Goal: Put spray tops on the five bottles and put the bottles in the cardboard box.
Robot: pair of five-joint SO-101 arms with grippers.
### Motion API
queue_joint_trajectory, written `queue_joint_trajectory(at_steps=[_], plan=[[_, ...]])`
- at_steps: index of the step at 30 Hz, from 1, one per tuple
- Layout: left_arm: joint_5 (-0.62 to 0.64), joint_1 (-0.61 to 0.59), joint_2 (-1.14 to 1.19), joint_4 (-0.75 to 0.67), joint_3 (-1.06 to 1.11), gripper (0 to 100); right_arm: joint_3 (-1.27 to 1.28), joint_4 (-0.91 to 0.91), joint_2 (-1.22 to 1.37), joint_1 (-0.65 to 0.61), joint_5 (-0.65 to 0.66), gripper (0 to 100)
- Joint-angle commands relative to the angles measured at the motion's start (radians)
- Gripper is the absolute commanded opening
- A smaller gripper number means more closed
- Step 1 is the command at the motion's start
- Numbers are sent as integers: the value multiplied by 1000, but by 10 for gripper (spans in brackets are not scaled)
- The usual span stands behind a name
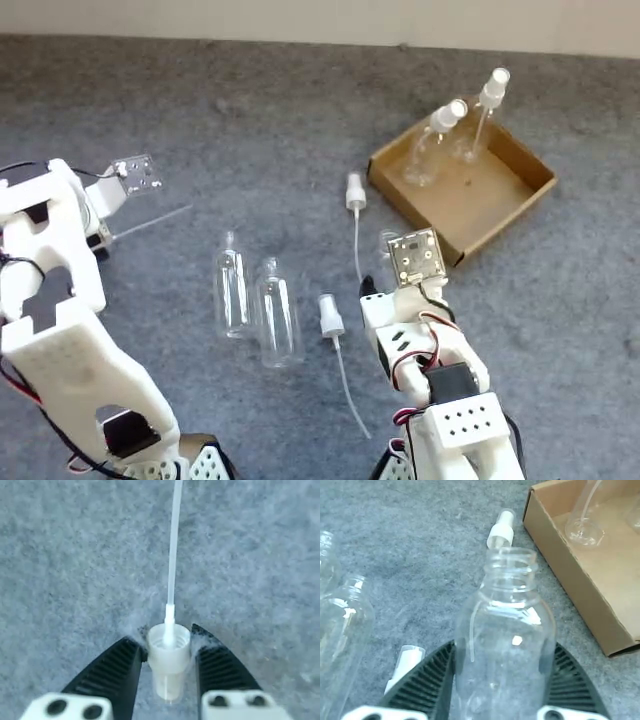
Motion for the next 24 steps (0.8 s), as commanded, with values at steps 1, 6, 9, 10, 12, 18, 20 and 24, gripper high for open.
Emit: queue_joint_trajectory(at_steps=[1,6,9,10,12,18,20,24], plan=[[-496,22,31,-41,-56,18,-13,-21,-18,-8,0,192],[-491,19,45,-38,-56,86,-13,-21,-18,-8,0,192],[-489,19,45,-41,-54,98,-13,-21,-18,-8,0,192],[-489,19,44,-38,-54,98,-13,-21,-18,-8,0,192],[-488,21,42,-37,-54,98,-13,-21,-18,-8,0,192],[-258,39,42,-40,-124,98,-13,-21,-18,-8,0,192],[-141,50,42,-37,-179,98,-13,-21,-18,-8,0,192],[64,65,42,-35,-260,98,-13,-21,-18,-8,0,192]])
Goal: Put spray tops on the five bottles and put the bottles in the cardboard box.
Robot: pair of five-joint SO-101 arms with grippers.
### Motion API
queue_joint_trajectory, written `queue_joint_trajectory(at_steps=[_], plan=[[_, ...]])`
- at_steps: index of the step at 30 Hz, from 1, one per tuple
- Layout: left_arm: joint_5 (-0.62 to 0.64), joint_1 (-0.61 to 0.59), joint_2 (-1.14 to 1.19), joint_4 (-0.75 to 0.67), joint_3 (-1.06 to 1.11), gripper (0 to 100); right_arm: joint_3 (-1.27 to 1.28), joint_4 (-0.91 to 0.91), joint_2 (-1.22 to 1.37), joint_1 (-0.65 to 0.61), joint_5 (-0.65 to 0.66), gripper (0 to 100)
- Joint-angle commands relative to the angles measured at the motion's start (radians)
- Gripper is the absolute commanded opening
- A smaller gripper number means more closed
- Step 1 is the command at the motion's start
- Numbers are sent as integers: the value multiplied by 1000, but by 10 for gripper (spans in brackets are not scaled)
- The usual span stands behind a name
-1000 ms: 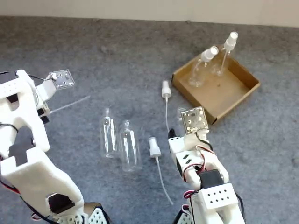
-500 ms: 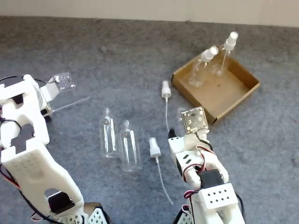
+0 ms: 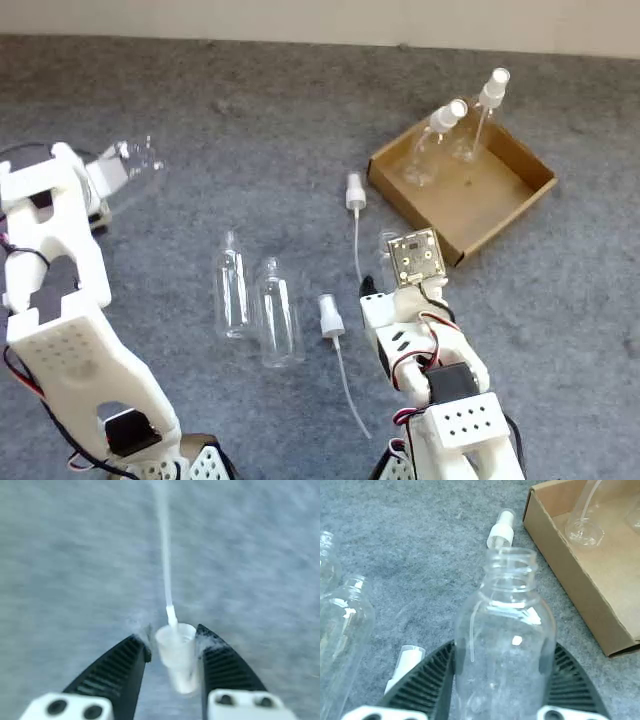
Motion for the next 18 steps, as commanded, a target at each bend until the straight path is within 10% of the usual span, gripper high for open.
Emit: queue_joint_trajectory(at_steps=[1,11,18], plan=[[92,33,-7,-12,-119,98,-13,-21,-18,-8,0,192],[321,38,-28,207,-157,98,-13,-21,-18,-8,0,192],[827,30,-99,411,-243,98,-13,-21,-18,-8,0,192]])
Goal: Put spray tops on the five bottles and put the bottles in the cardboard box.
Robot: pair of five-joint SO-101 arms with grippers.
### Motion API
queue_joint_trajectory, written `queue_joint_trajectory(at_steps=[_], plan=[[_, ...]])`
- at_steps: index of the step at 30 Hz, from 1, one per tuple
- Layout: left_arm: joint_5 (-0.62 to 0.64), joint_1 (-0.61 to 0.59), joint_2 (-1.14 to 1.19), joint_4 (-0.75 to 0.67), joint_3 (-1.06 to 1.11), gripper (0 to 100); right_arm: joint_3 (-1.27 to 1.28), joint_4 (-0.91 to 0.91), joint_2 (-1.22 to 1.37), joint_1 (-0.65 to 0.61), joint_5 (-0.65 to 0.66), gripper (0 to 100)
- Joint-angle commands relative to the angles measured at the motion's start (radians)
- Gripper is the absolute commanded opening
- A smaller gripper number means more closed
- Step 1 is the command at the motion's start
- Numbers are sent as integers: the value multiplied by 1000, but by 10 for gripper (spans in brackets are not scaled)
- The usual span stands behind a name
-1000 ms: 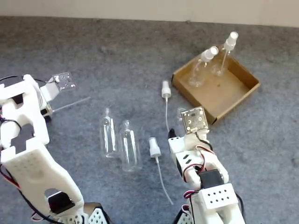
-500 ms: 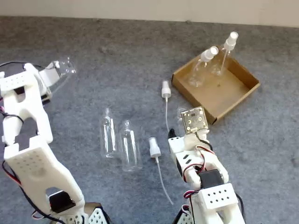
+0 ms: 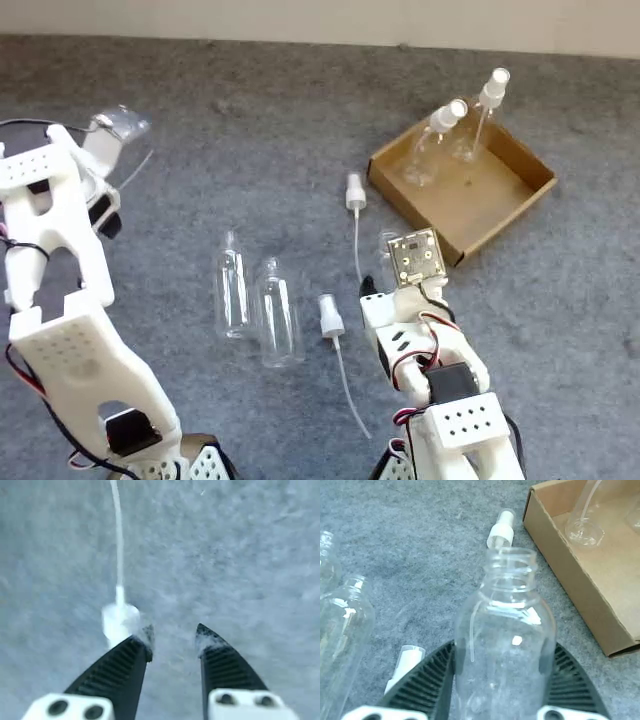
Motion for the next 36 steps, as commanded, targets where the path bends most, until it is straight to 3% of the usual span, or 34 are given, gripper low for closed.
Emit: queue_joint_trajectory(at_steps=[1,7,16,22,29,36], plan=[[405,12,-102,115,-110,100,-13,-21,-18,-8,0,192],[1008,-18,-102,153,-122,100,-13,-21,-18,-10,0,192],[1432,-65,-102,195,-108,103,-13,-21,-18,-10,0,192],[1550,-91,-101,166,-7,126,-13,-21,-18,-10,0,192],[1706,-108,-101,41,56,367,-13,-21,-18,-10,0,192],[1829,-148,-101,-6,59,383,-13,-21,-18,-10,0,192]])
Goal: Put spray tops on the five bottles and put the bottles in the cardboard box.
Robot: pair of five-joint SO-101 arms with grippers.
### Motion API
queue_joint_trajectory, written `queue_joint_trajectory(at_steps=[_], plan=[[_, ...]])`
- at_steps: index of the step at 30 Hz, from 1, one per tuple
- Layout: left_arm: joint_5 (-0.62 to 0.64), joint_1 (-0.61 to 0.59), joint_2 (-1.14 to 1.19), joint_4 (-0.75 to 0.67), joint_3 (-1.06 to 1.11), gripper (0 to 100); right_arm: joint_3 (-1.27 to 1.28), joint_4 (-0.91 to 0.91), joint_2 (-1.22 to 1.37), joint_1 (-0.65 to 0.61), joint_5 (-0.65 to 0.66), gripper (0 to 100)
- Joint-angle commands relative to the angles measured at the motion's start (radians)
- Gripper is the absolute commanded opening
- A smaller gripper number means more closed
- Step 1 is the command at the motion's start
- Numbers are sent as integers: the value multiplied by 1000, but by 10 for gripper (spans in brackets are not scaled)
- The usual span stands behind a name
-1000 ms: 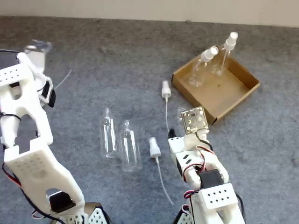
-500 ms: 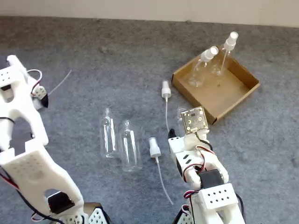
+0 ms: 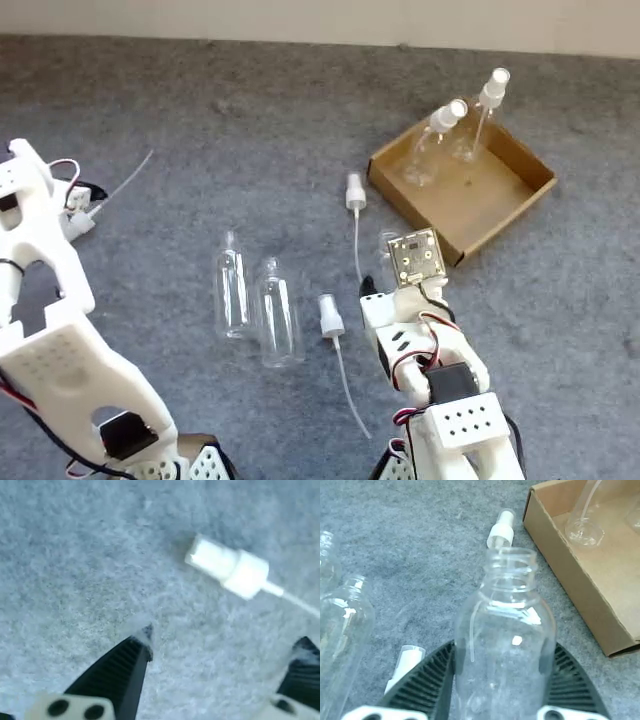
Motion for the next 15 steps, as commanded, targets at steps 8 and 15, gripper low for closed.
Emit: queue_joint_trajectory(at_steps=[8,15], plan=[[71,-27,127,-112,-88,383,-13,-21,-18,-10,0,192],[71,-31,337,-95,-328,382,-13,-21,-18,-10,0,192]])
